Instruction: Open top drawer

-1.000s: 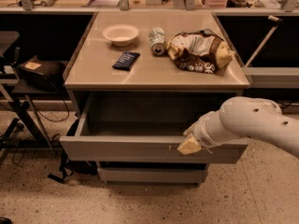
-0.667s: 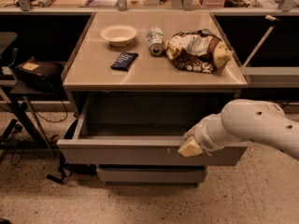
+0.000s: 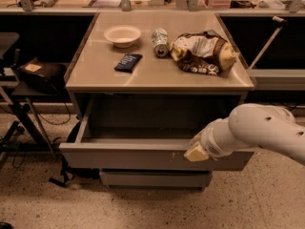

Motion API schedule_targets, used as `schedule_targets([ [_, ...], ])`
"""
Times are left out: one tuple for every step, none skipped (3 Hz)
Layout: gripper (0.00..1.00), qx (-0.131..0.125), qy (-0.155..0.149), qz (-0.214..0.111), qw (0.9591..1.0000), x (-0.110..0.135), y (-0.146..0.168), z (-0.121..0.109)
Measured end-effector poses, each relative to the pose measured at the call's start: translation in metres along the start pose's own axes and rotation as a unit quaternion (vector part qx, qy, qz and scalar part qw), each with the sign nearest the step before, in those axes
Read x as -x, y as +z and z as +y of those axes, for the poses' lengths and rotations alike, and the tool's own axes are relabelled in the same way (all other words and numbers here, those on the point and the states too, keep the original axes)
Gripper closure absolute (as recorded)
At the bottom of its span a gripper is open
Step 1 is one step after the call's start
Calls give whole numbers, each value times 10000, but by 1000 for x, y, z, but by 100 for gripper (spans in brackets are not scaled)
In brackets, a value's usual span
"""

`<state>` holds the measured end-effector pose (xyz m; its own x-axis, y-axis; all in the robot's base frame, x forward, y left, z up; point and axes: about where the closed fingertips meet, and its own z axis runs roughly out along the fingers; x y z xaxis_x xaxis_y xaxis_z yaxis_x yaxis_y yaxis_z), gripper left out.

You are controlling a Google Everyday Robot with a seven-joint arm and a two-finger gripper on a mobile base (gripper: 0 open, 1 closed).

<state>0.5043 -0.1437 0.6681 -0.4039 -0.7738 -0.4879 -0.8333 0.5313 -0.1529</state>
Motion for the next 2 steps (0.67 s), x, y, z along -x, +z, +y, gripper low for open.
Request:
schedule_targets([
  [100, 0, 0, 0, 10000, 1, 0, 1],
  [100, 2, 13, 15, 10000, -4, -4, 7],
])
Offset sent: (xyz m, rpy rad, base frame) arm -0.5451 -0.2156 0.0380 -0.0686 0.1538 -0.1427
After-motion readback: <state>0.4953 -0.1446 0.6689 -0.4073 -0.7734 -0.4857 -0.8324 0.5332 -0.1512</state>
